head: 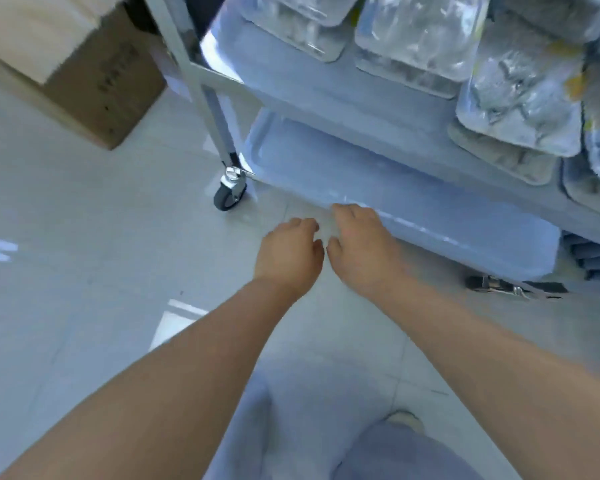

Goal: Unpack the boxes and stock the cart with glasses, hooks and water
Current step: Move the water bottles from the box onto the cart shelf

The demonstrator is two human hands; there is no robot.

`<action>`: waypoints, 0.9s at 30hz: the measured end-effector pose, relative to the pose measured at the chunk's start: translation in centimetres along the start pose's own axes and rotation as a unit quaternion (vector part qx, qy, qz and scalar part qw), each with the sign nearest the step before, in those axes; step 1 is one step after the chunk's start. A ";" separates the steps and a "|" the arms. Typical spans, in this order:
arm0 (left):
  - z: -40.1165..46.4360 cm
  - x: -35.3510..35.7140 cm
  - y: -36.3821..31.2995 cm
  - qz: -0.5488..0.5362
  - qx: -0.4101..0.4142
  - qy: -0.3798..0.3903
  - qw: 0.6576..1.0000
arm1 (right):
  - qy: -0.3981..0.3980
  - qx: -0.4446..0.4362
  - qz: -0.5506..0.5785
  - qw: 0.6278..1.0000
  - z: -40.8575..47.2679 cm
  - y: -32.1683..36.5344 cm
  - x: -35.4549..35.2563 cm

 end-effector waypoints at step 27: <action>1.0 -48.7 25.5 -0.023 -0.196 -0.021 0.980 | 0.062 -0.121 0.024 0.990 14.7 48.0 -13.4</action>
Point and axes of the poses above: each hand's wrist, its own z-axis towards the middle knuckle, its own x-axis out of the palm, y = z × x, the point moved 10 cm from there along z, towards the middle knuckle, and after that the axes turned 6 degrees about -y, right-handed, at the moved point
